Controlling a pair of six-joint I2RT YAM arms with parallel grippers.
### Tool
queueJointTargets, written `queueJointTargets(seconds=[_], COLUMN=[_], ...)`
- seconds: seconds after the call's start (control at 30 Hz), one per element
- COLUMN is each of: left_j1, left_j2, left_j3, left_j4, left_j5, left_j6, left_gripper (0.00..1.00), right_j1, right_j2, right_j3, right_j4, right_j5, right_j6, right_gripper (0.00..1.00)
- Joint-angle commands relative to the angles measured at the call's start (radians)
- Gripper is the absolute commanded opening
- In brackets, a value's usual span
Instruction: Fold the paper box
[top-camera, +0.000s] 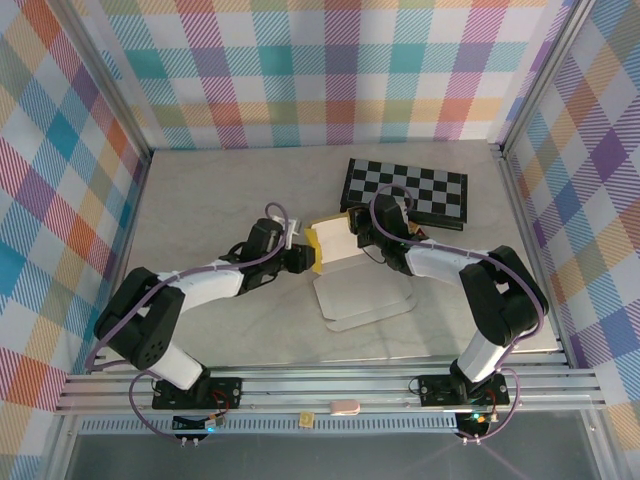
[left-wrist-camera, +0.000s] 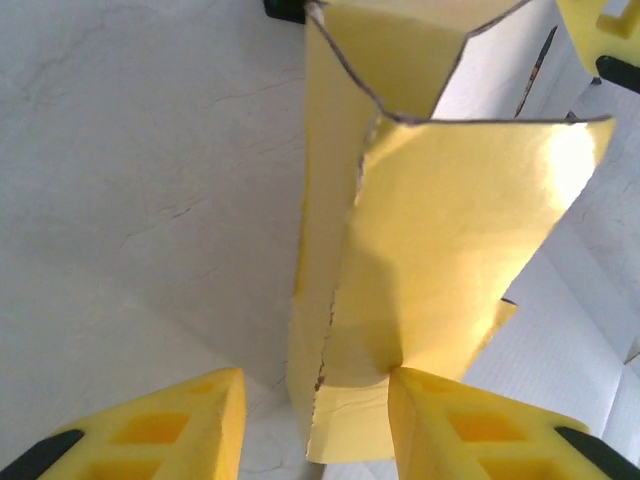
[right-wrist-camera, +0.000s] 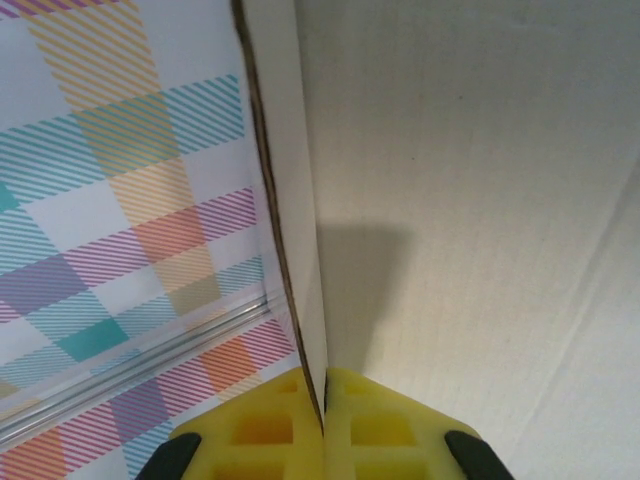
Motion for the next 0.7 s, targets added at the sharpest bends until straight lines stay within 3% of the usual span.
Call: queueJointTargets(seconds=[0.0,0.5,0.67], left_j1=[-0.007,-0.043,-0.057], left_j2=[0.029,0.083,0.12], left_j3=[0.036,0.069,0.074], left_j4=[0.01,-0.019,0.021], left_j5=[-0.053,-0.223,-0.248], left_j6=[0.025,0.05,0.037], left_gripper=[0.41,0.38,0.35], right_j1=[0.006,0.022,0.033], right_j2=[-0.01,0.016,0.049], right_j3=[-0.013,-0.208,-0.238], right_j4=[0.079,0.467,0.524], right_j5=[-0.025,-0.092,-0.094], right_j6=[-0.018,-0.077,-0.068], right_gripper=[0.0,0.0,0.0])
